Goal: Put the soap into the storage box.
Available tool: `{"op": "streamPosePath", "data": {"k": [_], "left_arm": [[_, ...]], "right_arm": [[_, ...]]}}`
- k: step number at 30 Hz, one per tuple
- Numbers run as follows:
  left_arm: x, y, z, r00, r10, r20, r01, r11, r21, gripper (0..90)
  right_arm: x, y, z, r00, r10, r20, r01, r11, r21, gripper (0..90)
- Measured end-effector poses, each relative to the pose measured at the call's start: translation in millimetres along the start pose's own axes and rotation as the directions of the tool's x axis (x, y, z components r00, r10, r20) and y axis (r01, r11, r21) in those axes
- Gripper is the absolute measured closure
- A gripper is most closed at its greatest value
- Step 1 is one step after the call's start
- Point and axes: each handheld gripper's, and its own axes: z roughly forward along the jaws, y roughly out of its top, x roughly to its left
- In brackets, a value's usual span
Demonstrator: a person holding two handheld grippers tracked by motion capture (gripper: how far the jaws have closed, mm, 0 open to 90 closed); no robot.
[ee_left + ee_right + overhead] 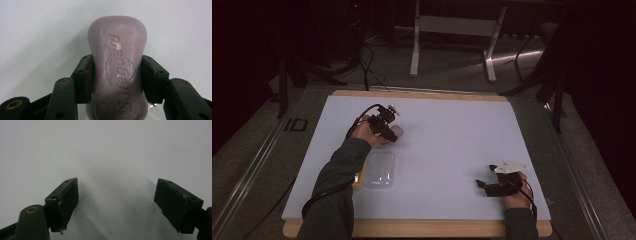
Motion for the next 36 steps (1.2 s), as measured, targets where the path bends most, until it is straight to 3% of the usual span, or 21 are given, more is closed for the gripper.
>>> {"op": "streamPosePath", "data": {"k": [13,25,36], "left_arm": [[2.7,-14.6,-23.0,0.9997,-0.01,-0.021,0.01,0.9994,-0.033,49.1],[-2.5,-20.7,-32.4,0.9999,0.003,-0.015,-0.003,0.9992,-0.039,49.1],[-2.4,-35.1,-41.9,0.9989,-0.024,-0.042,0.022,0.9988,-0.045,49.1]], "right_arm": [[0.5,-0.1,-0.3,1.0,-0.001,0.006,0.001,1.0,-0.001,19.1],[-0.7,-1.1,-2.8,0.9999,0.013,0.004,-0.013,1.0,-0.028,19.1],[-1.4,-1.9,-4.5,0.9998,0.021,0.003,-0.02,0.999,-0.045,19.1]]}}
